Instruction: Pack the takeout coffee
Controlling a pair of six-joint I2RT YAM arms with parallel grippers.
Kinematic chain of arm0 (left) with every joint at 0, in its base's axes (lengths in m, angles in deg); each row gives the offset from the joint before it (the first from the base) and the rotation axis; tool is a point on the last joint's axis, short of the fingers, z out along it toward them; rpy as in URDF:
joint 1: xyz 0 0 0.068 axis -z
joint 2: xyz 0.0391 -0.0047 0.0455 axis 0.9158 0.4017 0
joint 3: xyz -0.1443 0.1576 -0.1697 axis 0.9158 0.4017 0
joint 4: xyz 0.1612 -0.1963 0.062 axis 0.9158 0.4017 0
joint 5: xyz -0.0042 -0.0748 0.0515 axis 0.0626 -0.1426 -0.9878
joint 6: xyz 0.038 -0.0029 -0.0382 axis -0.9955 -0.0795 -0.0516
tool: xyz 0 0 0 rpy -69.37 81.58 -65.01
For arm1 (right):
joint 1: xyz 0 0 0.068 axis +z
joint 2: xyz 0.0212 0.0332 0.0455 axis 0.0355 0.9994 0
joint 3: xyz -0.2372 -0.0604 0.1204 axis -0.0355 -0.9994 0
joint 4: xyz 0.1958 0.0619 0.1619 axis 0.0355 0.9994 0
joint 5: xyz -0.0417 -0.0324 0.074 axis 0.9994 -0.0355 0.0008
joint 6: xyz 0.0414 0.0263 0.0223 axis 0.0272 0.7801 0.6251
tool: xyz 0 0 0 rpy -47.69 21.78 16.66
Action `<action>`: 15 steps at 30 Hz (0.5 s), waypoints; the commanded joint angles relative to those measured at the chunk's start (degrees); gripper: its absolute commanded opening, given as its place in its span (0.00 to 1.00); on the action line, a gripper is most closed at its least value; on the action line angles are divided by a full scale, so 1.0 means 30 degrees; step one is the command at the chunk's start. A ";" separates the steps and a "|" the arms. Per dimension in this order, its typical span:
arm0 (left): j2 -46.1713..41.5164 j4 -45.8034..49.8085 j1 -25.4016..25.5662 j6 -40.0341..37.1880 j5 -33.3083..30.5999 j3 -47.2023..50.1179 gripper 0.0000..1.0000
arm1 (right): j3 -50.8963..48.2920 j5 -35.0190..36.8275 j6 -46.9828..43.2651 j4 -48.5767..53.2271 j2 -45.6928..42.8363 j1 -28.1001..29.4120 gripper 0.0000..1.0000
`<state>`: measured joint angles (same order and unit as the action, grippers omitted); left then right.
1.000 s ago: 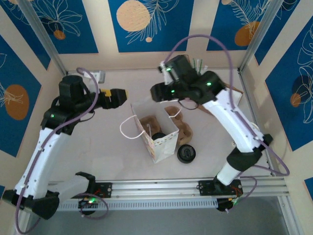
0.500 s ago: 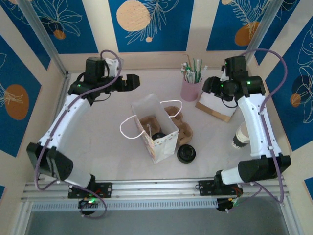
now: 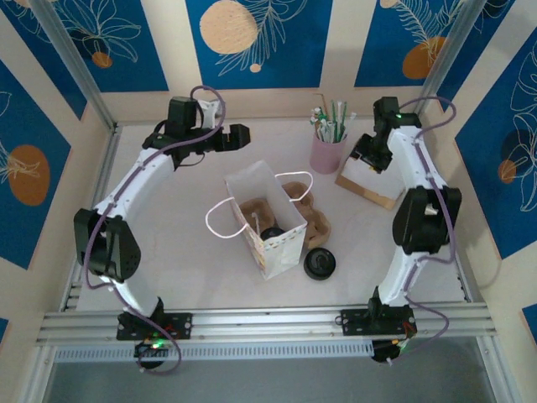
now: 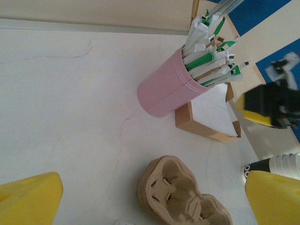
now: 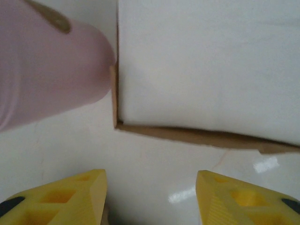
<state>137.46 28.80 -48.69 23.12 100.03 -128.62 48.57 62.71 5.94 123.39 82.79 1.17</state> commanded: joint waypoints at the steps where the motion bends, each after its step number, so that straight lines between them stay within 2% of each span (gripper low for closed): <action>1: -0.0056 -0.1428 -0.0207 0.0083 0.0151 0.1081 1.00 | 0.1716 0.0798 0.0811 0.0108 0.1347 0.0109 0.53; 6: -0.0111 -0.2371 -0.0381 0.0276 0.0172 0.2439 1.00 | 0.4062 0.1159 0.0877 0.0906 0.3933 0.0127 0.49; 15: -0.0001 -0.2582 -0.0461 0.0067 0.0366 0.3005 1.00 | 0.5423 0.1756 0.0792 0.1156 0.6286 0.0152 0.42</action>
<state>137.46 22.96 -49.41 23.58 100.05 -120.51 63.06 66.62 7.71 124.77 99.86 1.28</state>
